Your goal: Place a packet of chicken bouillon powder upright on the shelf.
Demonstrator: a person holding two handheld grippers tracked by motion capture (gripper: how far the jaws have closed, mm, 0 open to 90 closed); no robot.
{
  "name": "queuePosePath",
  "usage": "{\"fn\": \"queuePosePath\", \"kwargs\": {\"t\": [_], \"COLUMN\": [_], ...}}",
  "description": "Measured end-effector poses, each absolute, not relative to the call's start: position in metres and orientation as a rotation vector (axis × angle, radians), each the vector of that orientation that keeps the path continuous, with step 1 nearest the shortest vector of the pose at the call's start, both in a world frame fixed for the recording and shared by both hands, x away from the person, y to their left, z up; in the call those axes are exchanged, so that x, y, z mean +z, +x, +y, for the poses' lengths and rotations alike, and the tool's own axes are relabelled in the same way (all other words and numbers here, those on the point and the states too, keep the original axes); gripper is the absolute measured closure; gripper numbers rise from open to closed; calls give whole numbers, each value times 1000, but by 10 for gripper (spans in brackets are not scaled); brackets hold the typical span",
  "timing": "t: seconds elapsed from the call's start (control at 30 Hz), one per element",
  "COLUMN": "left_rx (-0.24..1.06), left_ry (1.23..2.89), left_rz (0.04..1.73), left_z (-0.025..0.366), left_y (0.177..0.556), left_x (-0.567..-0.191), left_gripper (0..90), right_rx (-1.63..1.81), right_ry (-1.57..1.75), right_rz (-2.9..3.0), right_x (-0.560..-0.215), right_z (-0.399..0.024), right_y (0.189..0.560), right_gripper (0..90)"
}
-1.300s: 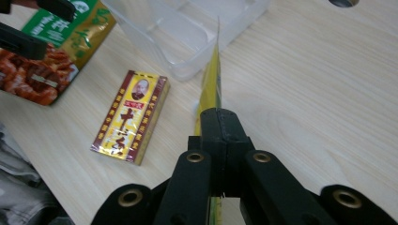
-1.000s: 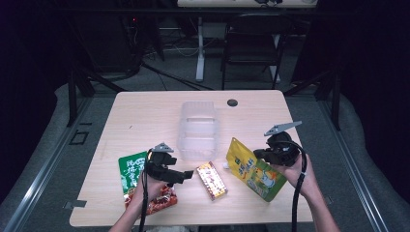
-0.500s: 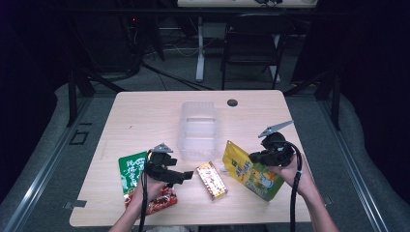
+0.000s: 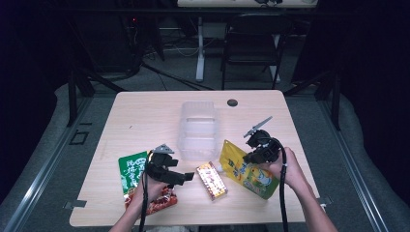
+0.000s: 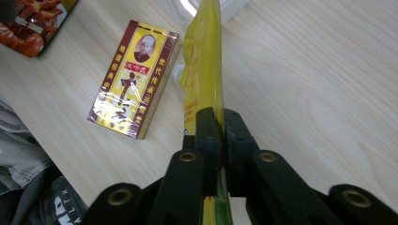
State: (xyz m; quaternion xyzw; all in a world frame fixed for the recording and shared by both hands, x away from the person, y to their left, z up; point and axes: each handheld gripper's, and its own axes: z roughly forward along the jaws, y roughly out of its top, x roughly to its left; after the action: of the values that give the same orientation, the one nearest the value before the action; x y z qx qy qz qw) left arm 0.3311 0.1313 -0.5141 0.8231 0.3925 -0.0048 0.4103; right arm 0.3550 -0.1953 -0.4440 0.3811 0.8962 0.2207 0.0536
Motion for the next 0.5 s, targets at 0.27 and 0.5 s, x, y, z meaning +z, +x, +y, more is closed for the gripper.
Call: {"fn": "queuePosePath", "kwargs": {"t": [0.27,0.5], "left_rx": [-10,18], "left_ry": [2067,2084], "left_rz": [988,965], "left_z": [132,128], "left_y": [330,329], "left_x": [-514,-513], "left_gripper": [94,95], "right_rx": [779,962], "right_ry": [1151,1140], "right_rz": [2673,2601], "right_x": [-442,-438], "right_z": [-201,-218], "right_y": [343,330], "right_gripper": [900,900]}}
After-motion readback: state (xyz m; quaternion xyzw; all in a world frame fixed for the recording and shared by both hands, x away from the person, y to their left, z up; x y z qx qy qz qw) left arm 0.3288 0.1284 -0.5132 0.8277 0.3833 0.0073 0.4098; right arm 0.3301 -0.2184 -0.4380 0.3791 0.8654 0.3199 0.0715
